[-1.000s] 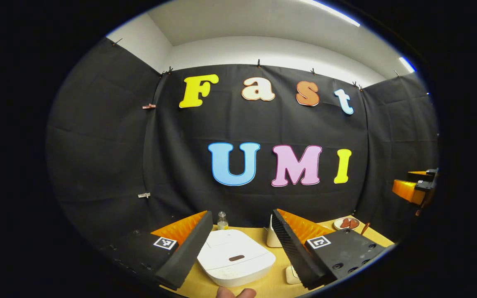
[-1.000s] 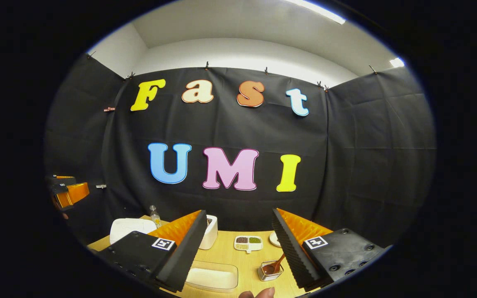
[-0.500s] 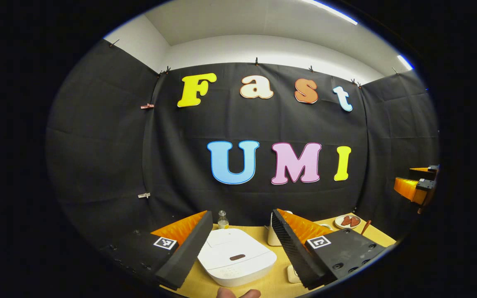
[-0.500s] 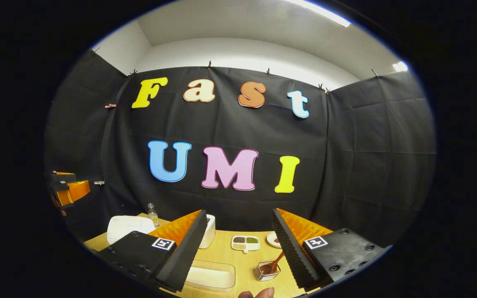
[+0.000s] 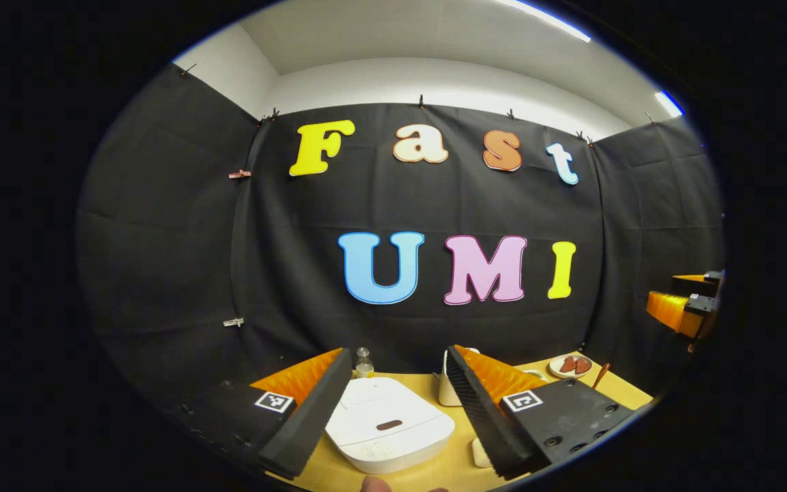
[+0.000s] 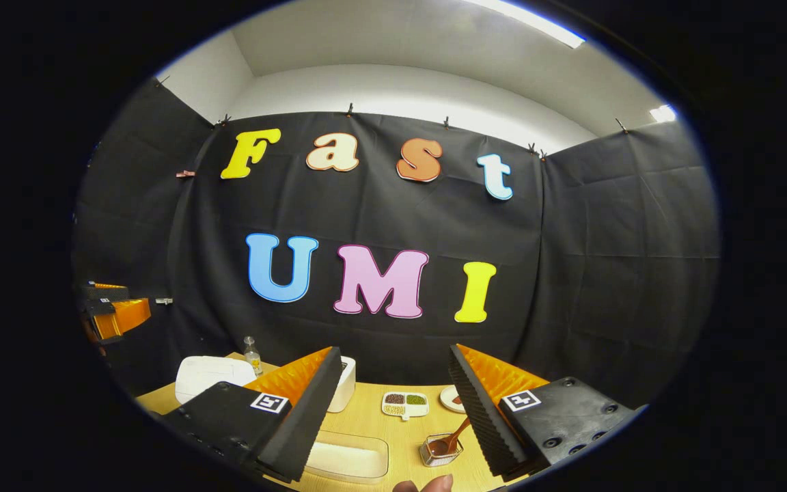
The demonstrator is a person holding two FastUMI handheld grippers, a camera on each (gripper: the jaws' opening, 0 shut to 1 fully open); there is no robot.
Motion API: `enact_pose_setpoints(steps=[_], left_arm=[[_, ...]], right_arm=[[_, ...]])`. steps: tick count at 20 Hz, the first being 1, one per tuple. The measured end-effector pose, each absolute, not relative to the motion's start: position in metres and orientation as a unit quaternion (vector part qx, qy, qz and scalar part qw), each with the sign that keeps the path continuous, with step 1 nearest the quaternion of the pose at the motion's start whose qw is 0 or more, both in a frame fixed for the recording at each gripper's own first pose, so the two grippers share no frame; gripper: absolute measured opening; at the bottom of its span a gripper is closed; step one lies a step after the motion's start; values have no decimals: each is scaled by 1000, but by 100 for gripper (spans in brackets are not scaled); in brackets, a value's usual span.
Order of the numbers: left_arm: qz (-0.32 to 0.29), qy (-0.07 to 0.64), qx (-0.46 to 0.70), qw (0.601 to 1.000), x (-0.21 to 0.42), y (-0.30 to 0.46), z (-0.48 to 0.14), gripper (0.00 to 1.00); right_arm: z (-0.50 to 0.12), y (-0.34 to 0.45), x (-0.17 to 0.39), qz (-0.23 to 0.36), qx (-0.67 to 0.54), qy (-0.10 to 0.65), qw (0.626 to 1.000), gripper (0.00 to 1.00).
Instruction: Close the left gripper, press the button to open the rice cooker; take a wooden spoon from the chopstick holder with the right hand, scoop a spoonful of rice and pour it into the rice cooker, then put the wooden spoon back into the chopstick holder.
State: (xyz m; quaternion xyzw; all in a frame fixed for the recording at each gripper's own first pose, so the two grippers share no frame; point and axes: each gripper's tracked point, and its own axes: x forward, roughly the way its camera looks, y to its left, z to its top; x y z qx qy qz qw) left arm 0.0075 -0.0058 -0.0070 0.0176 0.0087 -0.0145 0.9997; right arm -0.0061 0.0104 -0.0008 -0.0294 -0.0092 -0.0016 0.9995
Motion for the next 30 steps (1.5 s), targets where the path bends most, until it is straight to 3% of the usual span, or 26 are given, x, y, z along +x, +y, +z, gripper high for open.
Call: enact_pose_setpoints(steps=[1,3,5,9,10,11,17,25,30], left_arm=[[-16,9,21,1000,7,-5,-7,90],[9,11,46,999,10,14,-5,49],[-11,13,57,998,14,13,-8,8],[-74,70,51,993,43,16,-42,6],[-89,90,46,991,52,20,-53,2],[-102,113,41,987,63,25,-65,6],[-210,266,-9,941,108,21,-149,6],[-276,392,51,876,133,19,-224,6],[-282,440,93,848,148,16,-264,6]], right_arm=[[-1,10,-6,-3,-30,-10,999,97],[0,8,-3,-6,-32,-13,999,97],[-3,8,-4,-10,-30,-10,999,97],[-7,7,-5,-17,-33,-4,999,97],[-8,7,-6,-19,-33,-4,999,97],[-8,6,-6,-21,-34,-3,999,97],[-15,-10,-5,-42,-40,6,998,97],[-27,-34,-1,-76,-35,16,996,97],[-28,-50,-3,-98,-27,12,995,97]])
